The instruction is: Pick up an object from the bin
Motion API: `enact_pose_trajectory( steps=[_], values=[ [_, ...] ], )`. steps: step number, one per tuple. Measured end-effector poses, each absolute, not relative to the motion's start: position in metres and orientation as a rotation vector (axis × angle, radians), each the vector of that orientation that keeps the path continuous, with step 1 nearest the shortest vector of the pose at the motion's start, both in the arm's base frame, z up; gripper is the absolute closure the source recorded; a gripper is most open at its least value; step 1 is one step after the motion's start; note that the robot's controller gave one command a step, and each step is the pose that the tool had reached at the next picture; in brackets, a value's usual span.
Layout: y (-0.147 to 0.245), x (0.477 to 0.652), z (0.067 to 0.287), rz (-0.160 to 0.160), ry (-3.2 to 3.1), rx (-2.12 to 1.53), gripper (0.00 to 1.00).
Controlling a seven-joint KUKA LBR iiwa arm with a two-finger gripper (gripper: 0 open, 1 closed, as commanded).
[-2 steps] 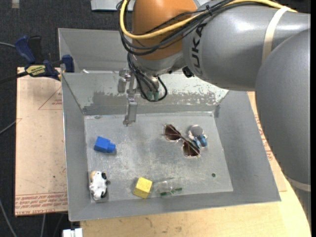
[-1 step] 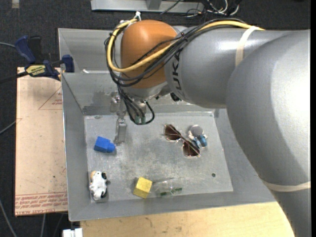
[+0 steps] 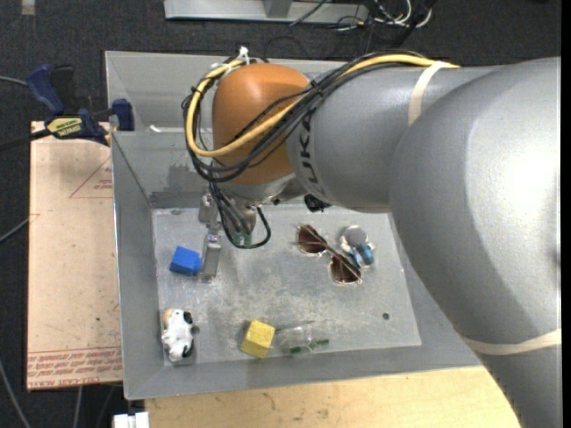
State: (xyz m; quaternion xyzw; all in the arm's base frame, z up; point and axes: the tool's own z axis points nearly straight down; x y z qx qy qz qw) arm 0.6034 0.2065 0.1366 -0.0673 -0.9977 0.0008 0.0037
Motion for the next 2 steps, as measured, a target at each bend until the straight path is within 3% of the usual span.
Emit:
enact_pose_trajectory(
  steps=[1, 2],
  values=[
    [0.21, 0.602, 0.144, -0.003, -3.136, -0.233, 0.0],
    [0.216, 0.591, 0.081, -0.006, -3.133, -0.295, 0.0]
  ],
)
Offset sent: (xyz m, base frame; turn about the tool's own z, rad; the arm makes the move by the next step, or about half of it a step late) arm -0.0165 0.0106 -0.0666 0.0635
